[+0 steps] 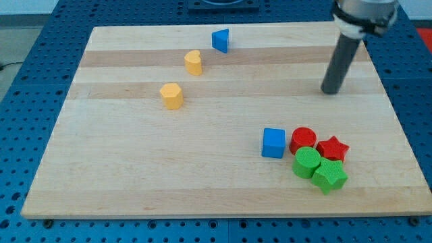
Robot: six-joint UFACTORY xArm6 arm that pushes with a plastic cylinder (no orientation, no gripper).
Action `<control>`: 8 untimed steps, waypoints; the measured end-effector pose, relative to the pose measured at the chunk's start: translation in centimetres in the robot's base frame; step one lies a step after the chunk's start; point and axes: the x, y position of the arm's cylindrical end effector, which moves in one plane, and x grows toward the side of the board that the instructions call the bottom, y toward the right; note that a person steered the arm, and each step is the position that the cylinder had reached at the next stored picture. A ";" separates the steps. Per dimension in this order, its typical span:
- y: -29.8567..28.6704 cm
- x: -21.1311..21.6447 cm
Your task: Push the blue triangle into the blue cube
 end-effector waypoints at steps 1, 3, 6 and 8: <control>-2.0 -6.1; -11.1 -17.4; -16.6 -10.9; -20.4 -15.6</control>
